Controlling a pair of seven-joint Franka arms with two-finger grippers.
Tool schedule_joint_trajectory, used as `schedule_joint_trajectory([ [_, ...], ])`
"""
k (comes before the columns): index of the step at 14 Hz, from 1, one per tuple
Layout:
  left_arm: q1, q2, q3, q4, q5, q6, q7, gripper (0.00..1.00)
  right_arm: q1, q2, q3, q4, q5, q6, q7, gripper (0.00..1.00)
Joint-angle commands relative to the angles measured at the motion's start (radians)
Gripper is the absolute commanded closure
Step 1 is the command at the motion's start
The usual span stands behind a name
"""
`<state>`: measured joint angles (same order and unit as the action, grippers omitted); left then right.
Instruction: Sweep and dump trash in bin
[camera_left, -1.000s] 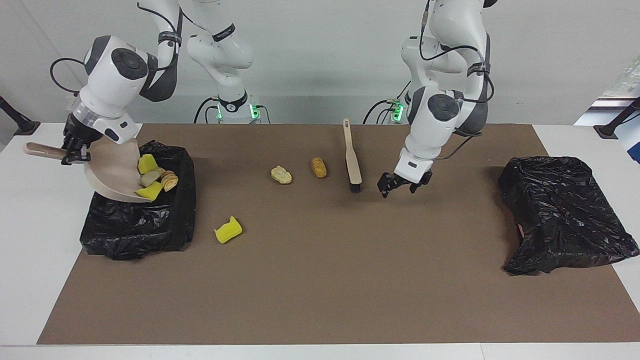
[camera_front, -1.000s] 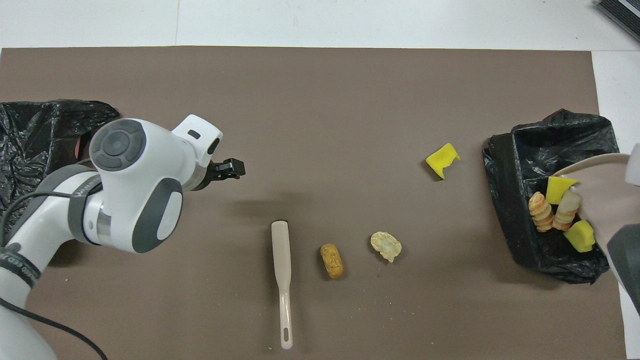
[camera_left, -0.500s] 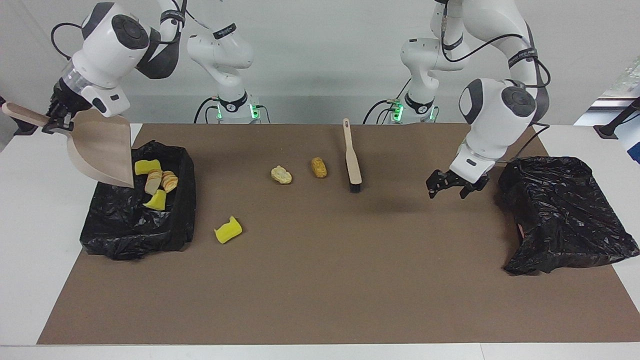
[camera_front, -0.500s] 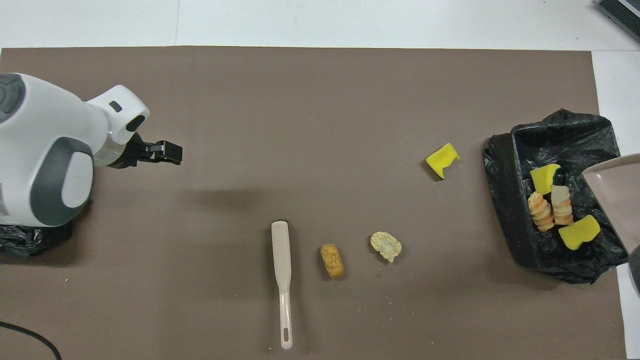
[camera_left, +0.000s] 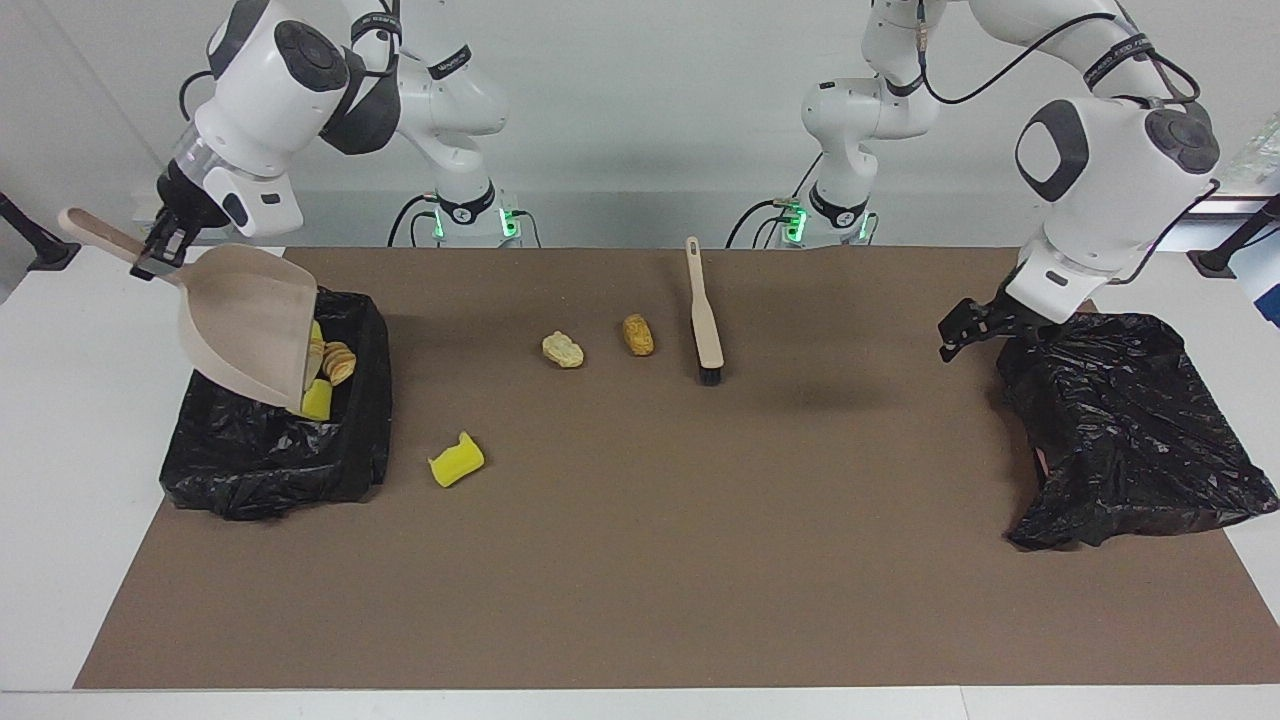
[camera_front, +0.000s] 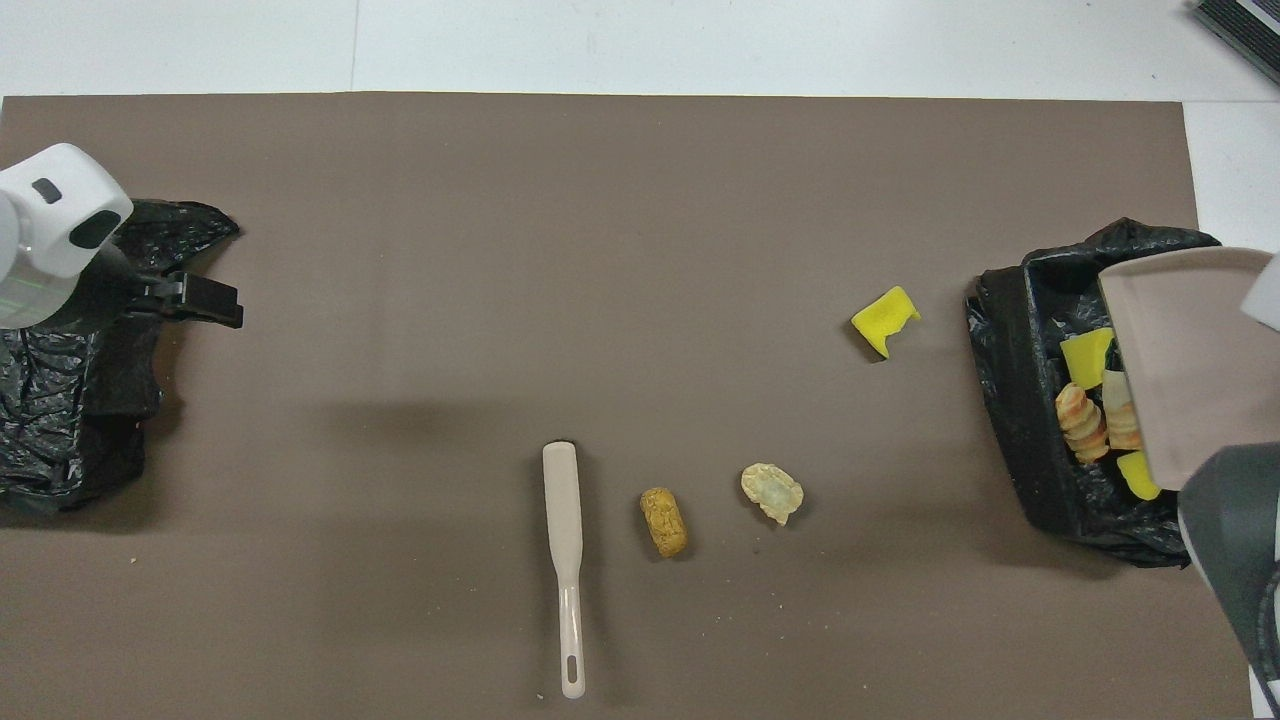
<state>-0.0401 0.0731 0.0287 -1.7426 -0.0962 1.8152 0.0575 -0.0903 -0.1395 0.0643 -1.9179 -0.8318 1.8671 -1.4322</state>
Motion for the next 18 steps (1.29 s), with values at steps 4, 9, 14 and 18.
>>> schedule_joint_trajectory([
  [4, 0.002, -0.022, -0.013, 0.115, 0.099, -0.143, 0.021, 0.00, 0.200, 0.144, 0.003, 0.215, 0.276, -0.189, 0.428, 1.00],
  [9, -0.003, -0.033, -0.013, 0.101, 0.099, -0.157, 0.024, 0.00, 0.323, 0.449, 0.002, 0.583, 0.416, -0.342, 0.942, 1.00],
  [14, -0.003, -0.062, -0.015, 0.065, 0.098, -0.194, 0.027, 0.00, 0.418, 0.650, 0.005, 0.808, 0.549, -0.336, 1.382, 1.00],
  [18, 0.000, -0.059, -0.015, 0.071, 0.096, -0.186, 0.022, 0.00, 0.521, 0.785, 0.002, 0.919, 0.614, -0.275, 1.688, 1.00],
])
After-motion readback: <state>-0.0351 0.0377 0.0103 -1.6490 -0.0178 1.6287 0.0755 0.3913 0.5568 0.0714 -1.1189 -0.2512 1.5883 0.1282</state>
